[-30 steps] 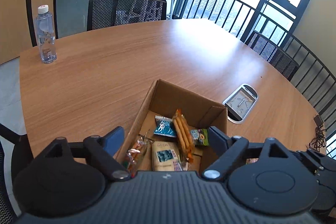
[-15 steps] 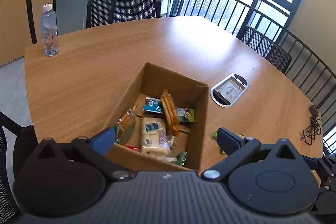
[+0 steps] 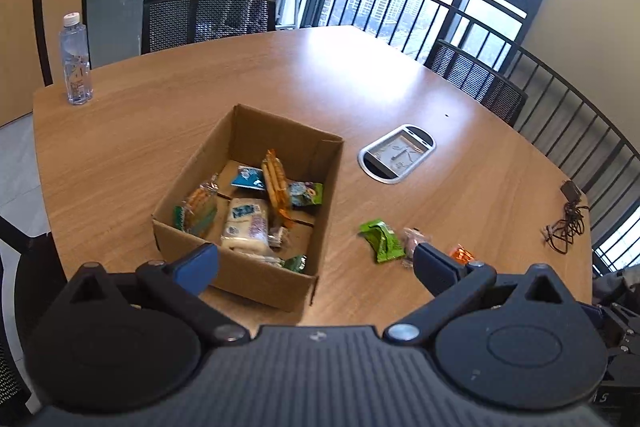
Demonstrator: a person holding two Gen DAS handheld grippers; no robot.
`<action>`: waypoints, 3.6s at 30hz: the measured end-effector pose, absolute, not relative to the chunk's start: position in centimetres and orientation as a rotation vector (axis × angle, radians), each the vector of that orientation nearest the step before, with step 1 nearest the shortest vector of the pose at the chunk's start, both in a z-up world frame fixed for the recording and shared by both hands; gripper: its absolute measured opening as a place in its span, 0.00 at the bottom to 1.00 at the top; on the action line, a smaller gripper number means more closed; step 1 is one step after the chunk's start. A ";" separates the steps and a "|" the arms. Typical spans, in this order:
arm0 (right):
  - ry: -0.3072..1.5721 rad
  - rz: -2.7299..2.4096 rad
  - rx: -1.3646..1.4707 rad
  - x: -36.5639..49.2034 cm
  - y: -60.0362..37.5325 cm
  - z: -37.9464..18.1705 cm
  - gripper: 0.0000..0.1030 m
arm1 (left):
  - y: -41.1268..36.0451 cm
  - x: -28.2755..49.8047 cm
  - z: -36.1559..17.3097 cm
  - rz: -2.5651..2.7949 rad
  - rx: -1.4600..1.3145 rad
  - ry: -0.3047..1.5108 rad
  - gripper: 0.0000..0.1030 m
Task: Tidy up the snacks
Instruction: 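Withdraw both open grippers from the box toward the remaining snacks, then close the right gripper on the black-sesame cake pack while the left gripper lowers onto the orange candy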
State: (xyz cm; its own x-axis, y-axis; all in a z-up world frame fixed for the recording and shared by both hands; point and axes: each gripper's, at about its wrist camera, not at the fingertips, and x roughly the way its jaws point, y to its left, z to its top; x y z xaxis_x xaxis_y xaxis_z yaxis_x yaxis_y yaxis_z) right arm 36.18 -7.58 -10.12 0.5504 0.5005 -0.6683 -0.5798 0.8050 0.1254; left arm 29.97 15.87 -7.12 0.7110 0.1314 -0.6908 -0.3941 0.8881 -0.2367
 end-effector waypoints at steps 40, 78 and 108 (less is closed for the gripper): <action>0.775 0.430 0.005 35.0 -19.4 -12.5 1.00 | 6.8 32.3 -10.4 0.086 -0.290 0.869 1.00; 0.924 0.280 0.051 37.7 -21.0 -18.3 0.68 | 4.1 41.3 -16.8 -0.124 -0.263 1.000 0.61; 0.981 0.213 0.246 46.7 -14.8 -21.8 0.62 | 4.7 52.8 -19.6 -0.148 -0.257 1.008 0.53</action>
State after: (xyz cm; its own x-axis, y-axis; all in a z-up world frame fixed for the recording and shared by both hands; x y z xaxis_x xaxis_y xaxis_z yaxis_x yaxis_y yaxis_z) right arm 46.70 -14.81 -21.78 0.5395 0.2879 -0.7912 -0.0670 0.9514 0.3005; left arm 52.82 4.67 -19.61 0.5266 -0.2406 -0.8154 0.0045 0.9599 -0.2803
